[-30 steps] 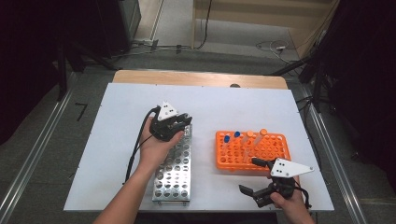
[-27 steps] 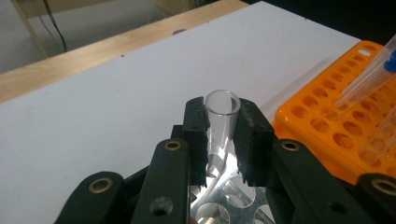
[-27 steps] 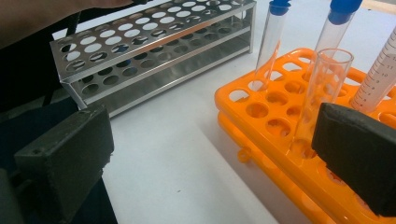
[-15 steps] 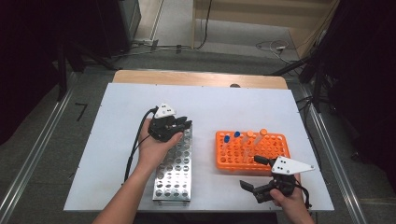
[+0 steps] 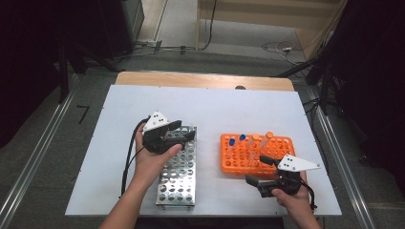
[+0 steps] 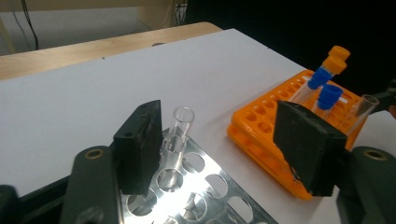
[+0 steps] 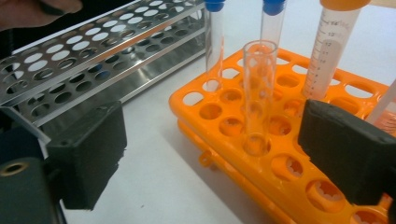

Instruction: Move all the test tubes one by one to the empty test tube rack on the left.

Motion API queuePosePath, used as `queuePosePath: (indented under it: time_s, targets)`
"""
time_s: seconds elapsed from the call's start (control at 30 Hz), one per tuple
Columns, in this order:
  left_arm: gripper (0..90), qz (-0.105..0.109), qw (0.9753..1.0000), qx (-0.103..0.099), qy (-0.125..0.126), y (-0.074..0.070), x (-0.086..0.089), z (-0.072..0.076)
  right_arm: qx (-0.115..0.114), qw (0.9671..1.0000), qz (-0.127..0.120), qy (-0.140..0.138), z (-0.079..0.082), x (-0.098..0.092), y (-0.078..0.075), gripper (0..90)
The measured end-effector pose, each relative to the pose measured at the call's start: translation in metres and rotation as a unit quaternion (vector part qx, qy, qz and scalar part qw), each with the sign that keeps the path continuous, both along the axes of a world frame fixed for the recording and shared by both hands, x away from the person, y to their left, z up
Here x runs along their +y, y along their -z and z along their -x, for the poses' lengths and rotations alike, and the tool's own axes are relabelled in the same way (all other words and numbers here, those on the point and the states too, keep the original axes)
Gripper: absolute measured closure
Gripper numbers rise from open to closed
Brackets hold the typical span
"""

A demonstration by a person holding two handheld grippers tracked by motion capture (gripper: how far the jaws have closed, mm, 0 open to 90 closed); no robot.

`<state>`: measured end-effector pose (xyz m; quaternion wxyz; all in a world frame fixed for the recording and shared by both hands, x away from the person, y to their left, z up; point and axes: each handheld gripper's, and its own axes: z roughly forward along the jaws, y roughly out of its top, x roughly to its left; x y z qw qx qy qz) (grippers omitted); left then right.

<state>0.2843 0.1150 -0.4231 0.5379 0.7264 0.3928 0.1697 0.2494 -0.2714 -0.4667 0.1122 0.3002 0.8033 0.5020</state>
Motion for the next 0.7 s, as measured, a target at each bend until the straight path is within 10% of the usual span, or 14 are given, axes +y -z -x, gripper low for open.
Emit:
queuePosePath:
  time_s: [0.4,0.7]
  targets:
    - [6.8,0.027,0.9994,0.001,0.023,0.002,0.005,0.027,-0.006,0.9982,0.017,0.058,-0.013,0.007,0.006,40.2]
    - [0.0,0.03,0.9982,0.003,0.052,0.006,0.003,0.031,0.004,0.9985,0.018,0.052,-0.019,0.008,0.012,55.4]
